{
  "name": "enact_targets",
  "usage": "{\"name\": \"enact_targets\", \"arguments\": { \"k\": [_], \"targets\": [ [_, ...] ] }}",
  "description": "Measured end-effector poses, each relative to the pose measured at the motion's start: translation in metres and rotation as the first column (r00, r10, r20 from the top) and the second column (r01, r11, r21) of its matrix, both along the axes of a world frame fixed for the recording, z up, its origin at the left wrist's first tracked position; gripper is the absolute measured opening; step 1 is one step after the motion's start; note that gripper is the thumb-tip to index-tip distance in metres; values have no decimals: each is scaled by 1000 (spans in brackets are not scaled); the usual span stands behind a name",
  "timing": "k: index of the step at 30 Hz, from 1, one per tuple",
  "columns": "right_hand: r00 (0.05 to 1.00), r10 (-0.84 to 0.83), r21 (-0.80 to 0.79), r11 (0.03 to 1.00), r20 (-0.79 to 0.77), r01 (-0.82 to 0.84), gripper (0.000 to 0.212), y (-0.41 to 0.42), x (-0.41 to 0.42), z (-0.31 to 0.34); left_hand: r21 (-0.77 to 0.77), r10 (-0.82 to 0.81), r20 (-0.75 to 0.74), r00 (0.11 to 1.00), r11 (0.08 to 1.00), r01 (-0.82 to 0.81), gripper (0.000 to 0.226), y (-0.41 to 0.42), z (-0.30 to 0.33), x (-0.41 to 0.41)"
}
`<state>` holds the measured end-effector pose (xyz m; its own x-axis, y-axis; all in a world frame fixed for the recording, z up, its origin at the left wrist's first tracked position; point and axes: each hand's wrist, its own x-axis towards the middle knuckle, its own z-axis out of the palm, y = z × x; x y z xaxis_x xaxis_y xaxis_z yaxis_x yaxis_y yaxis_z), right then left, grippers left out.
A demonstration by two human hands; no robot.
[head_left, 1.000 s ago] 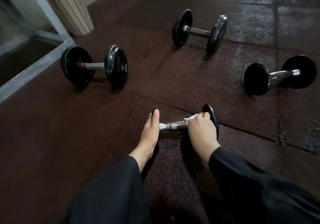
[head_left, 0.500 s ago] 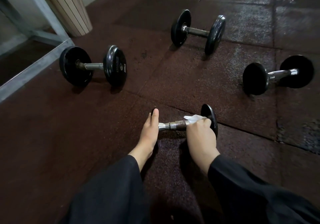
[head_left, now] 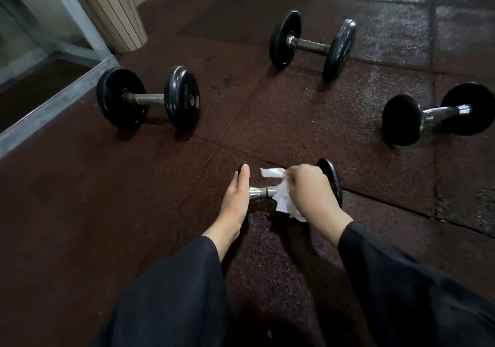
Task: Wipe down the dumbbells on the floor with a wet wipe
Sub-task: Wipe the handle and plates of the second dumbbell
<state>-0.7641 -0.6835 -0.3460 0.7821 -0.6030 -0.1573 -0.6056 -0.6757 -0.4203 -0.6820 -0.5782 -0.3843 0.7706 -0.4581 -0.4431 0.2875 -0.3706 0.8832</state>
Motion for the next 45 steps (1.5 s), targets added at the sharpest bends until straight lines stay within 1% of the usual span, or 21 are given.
{"name": "enact_targets", "arguments": {
  "k": [1, 2, 3, 4, 5, 8, 10, 11, 12, 15, 18, 21, 22, 25, 28, 31, 35, 38, 41, 43, 45],
  "targets": [
    [999, 20, 24, 1000, 48, -21, 26, 1, 6, -3, 4, -6, -2, 1000, 1000, 6, 84, 0, 0, 0],
    [993, -4, 88, 996, 117, -7, 28, 5, 10, -3, 10, -4, -12, 1000, 1000, 4, 94, 0, 1, 0],
    [981, -22, 128, 992, 192, -3, 28, 9, 14, -8, 8, -5, -20, 1000, 1000, 5, 99, 0, -1, 1],
    [970, -39, 177, 984, 241, -5, 28, 14, 16, -10, 3, -6, -34, 999, 1000, 6, 95, 1, -1, 1],
    [962, -25, 180, 983, 270, -25, 27, 18, 19, -13, -9, -10, -43, 999, 1000, 9, 88, 2, -2, 2],
    [974, 65, 166, 981, 215, -102, 23, 24, 26, -24, -41, -6, -62, 998, 999, 3, 74, 2, -5, 2],
    [977, 159, 115, 978, 143, -176, 23, 25, 32, -24, -61, -7, -42, 999, 998, 4, 56, 2, -4, 1],
    [973, 192, 85, 975, 130, -204, 23, 25, 35, -25, -70, -7, -36, 999, 998, 4, 52, 2, -4, 2],
    [969, 215, 71, 972, 123, -224, 23, 24, 37, -25, -72, -4, -40, 999, 997, 1, 52, 1, -2, 2],
    [959, 257, 44, 964, 117, -263, 23, 21, 37, -25, -54, 1, -50, 999, 999, -4, 62, 0, -3, 3],
    [942, 327, -14, 945, 79, -327, 21, 19, 28, -28, -37, -13, -17, 1000, 999, 12, 57, 0, -2, 2],
    [948, 312, -49, 950, 57, -309, 21, 17, 28, -28, -16, 4, -21, 1000, 1000, -4, 66, -1, -4, 3],
    [954, 295, -43, 955, 52, -293, 22, 18, 30, -24, -12, 9, -38, 999, 1000, -9, 64, -1, -3, 2],
    [942, 326, -94, 943, 82, -318, 24, 22, 33, -19, -41, 16, -54, 998, 999, -19, 57, -2, -4, 4],
    [909, 389, -130, 919, 146, -372, 19, 30, 21, -25, -36, 14, -20, 1000, 999, -15, 57, -2, -7, 3],
    [927, 311, -68, 951, 209, -303, 18, 26, 15, -31, -26, 22, -16, 1000, 999, -22, 61, 0, -9, 3],
    [953, 241, 0, 969, 183, -246, 23, 21, 30, -30, -64, 20, -52, 998, 998, -23, 56, 0, -9, 3],
    [944, 210, 38, 973, 256, -227, 20, 27, 33, -32, -76, 12, -43, 999, 997, -15, 52, 0, -8, 3],
    [918, 192, 61, 972, 346, -226, 17, 36, 17, -43, -43, 18, -19, 1000, 999, -19, 55, -1, -8, 2],
    [902, 230, 50, 963, 366, -266, 18, 42, 3, -50, -18, 27, -18, 999, 999, -27, 60, -1, -6, 2],
    [885, 310, -68, 950, 347, -306, 12, 42, -8, -57, 7, 26, -19, 999, 1000, -26, 66, -1, -5, 3]
  ]
}}
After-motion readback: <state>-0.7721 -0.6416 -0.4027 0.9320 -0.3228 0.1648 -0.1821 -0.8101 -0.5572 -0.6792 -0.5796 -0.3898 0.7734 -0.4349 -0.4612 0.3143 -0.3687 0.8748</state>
